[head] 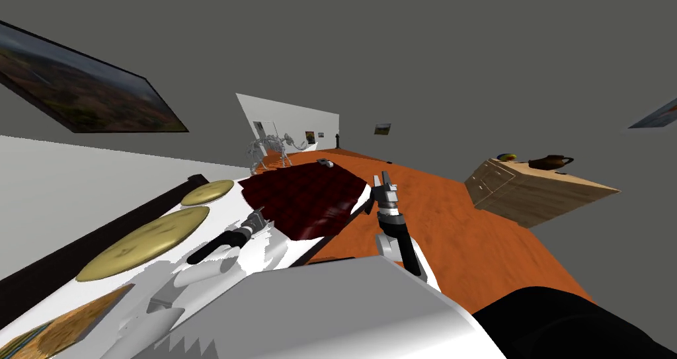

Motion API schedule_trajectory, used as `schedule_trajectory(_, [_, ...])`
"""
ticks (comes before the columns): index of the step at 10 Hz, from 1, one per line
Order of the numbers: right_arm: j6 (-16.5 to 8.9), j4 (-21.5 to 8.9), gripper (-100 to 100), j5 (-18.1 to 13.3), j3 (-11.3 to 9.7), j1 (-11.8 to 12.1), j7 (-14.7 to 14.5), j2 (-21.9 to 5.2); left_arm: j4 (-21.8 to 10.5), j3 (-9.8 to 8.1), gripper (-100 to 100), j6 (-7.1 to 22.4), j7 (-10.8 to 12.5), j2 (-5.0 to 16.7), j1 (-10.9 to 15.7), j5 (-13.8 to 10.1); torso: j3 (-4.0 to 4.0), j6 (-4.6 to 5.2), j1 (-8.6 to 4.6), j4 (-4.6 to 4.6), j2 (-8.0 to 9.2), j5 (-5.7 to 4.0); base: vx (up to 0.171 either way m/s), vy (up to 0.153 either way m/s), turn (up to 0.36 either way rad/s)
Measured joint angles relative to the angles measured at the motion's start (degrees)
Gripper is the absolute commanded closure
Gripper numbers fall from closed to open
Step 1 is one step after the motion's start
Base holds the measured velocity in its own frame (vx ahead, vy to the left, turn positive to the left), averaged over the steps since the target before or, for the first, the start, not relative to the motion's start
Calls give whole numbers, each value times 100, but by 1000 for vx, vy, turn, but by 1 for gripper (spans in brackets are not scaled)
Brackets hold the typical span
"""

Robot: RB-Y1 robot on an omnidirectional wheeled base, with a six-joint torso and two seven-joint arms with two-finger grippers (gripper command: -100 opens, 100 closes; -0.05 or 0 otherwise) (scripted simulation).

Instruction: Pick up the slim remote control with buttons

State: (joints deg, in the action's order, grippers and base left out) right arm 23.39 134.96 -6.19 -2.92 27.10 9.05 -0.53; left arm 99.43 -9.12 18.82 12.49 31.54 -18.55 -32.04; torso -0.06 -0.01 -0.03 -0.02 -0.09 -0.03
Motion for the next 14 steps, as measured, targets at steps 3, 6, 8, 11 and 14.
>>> schedule_trajectory(3, [0, 0, 0, 0, 0, 0, 0, 0, -247, 39, -100, 491, 58, 91, 73, -169, 0, -3, 4, 0, 0, 1, 46, 1, -76])
schedule_trajectory(6, [0, 0, 0, 0, 0, 0, 0, 0, -628, 127, -100, 928, 133, 366, 125, -524, 0, -2, 13, 0, 0, 3, 40, 19, -61])
schedule_trajectory(8, [0, 0, 0, 0, 1, 0, 0, 0, -826, 179, -100, 1199, 183, 498, 157, -697, 0, -2, 15, 0, 0, 3, 39, 29, -67])
schedule_trajectory(11, [0, 0, 0, 0, 1, 1, 0, -1, -1096, 251, -100, 1659, 263, 673, 207, -922, 1, -3, 19, 0, 2, 5, 43, 43, -71])
schedule_trajectory(14, [0, 0, 0, 0, 1, 0, 0, -1, -1443, 367, -100, 2072, 342, 835, 276, -1139, -1, -2, 21, 0, -1, 5, 41, 44, -56])
